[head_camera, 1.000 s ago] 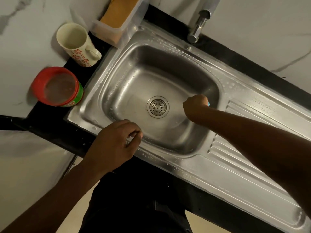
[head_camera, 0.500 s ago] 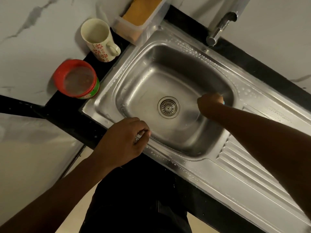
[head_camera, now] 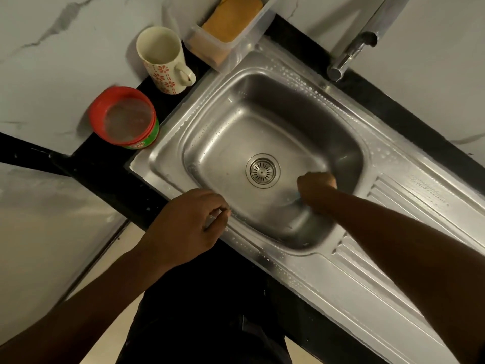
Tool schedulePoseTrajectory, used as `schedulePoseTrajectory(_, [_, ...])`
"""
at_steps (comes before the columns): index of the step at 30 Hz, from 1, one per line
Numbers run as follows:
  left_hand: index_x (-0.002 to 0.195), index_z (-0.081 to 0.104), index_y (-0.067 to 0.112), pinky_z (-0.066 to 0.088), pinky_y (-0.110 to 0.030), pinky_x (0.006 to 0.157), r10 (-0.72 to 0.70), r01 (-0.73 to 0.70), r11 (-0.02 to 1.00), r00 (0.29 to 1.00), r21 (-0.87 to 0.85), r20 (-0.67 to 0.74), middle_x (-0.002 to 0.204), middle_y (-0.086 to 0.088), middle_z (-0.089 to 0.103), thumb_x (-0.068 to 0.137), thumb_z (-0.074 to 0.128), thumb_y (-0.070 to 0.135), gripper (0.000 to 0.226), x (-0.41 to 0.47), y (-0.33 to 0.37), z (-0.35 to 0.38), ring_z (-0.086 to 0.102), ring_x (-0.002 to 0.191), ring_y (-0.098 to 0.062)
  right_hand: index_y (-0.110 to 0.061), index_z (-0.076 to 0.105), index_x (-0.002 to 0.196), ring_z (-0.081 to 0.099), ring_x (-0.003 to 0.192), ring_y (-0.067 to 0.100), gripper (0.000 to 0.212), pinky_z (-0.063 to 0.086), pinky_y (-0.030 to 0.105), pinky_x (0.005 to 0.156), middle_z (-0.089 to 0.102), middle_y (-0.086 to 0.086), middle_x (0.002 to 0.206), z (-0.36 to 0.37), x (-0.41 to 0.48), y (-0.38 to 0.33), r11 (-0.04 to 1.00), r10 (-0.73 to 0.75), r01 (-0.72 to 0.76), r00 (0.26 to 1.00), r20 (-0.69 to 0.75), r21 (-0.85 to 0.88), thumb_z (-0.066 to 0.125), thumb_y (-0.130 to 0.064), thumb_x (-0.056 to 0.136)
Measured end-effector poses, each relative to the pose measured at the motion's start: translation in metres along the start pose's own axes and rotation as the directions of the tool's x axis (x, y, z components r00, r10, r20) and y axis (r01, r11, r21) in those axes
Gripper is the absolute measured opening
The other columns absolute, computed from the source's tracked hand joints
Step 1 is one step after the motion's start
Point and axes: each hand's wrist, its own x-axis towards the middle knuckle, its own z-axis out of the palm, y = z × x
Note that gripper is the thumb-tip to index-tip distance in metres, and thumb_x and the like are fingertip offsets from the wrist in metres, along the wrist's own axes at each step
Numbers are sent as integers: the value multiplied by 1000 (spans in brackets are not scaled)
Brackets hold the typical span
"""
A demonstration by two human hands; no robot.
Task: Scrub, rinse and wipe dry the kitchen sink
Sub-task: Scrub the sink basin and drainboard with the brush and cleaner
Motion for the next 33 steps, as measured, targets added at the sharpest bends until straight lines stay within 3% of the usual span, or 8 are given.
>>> schedulePoseTrajectory(5, [91,67,26,58,-37,71,-32,32,999,999,-24,-15,84,14,62,97,59,39,17,-8,-6,-1,63,82,-9,-18,67,131,66,122,30,33,56,42,93,67,5,133,-17,4,30,997,54,-59,993,-107,-42,59,-14,99])
schedulePoseTrajectory(10, [91,69,23,56,-32,71,-36,35,999,999,-26,-22,83,13,61,97,55,43,25,-8,-1,4,62,80,-9,-5,70,120,72,105,25,44,59,39,94,73,7,110,-10,-25,-10,985,-163,143,948,273,93,84,-29,85])
schedulePoseTrajectory(13, [90,67,24,55,-29,68,-10,10,1000,1000,0,-27,79,14,59,98,61,36,16,-5,5,5,59,76,-8,-6,68,79,59,56,13,31,52,18,57,65,5,69,-30,-37,-10,984,-175,171,867,467,50,77,-32,93])
schedulePoseTrajectory(15, [88,65,26,54,-30,67,1,-1,1000,1000,22,-24,79,14,57,98,62,34,13,-3,8,5,58,75,-8,-11,59,67,48,43,10,39,44,17,48,53,-1,45,-51,-38,10,990,-97,135,879,468,-47,76,-34,93])
schedulePoseTrajectory(18, [88,65,28,54,-34,68,9,-8,1000,999,18,-33,80,13,58,98,62,35,12,-2,13,5,58,78,-9,-9,72,99,71,86,18,29,55,30,83,71,-1,77,-70,-35,48,988,33,0,976,215,-153,84,-33,85])
schedulePoseTrajectory(22, [90,67,28,55,-36,71,15,-15,1000,1000,-8,-21,83,12,61,97,59,37,14,-1,15,5,60,80,-9,-17,69,126,67,118,29,33,56,41,92,68,6,127,-59,-42,57,987,113,-128,983,-144,-102,69,-23,93])
schedulePoseTrajectory(26, [90,66,28,55,-36,69,23,-23,1000,1000,-20,-19,83,13,60,97,56,38,16,-3,13,6,59,78,-10,-17,63,131,65,121,28,38,52,40,89,66,5,132,-25,-57,19,999,-42,41,998,-44,-28,65,-21,94])
schedulePoseTrajectory(33, [90,66,29,55,-35,69,50,-50,999,999,-20,-7,82,15,58,97,58,38,14,-3,17,11,59,78,-8,-12,70,116,65,87,21,48,60,36,86,62,-2,88,-32,-74,22,992,-119,108,977,176,67,87,-38,78])
